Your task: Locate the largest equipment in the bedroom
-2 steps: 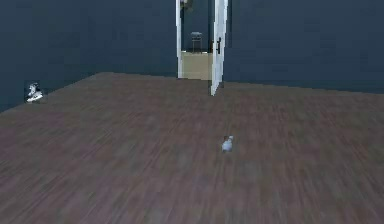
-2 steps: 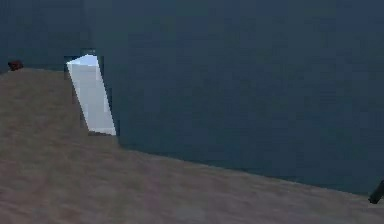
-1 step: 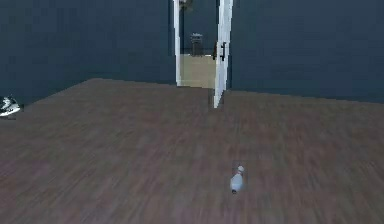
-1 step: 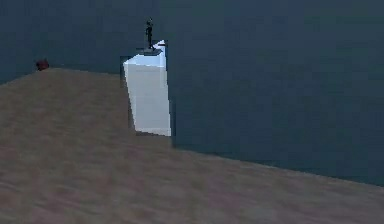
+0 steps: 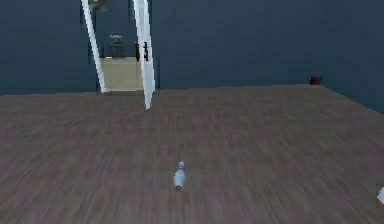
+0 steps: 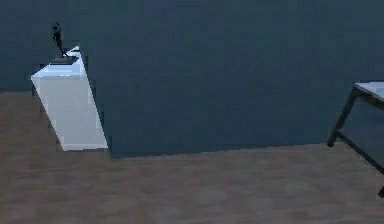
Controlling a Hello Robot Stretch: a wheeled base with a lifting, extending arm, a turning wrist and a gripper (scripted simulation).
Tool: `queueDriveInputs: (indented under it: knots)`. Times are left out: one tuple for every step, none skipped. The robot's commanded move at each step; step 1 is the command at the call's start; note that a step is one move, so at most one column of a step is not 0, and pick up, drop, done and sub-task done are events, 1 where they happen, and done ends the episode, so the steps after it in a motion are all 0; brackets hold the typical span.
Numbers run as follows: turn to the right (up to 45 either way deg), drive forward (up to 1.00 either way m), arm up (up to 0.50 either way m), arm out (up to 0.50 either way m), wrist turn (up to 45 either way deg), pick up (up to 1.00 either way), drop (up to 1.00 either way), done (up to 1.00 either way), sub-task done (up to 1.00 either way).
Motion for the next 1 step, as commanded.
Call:
queueDriveInputs:
  knots:
    - [0.0,0.05,0.0,0.0,0.0,0.0,0.0,0.0,0.0]
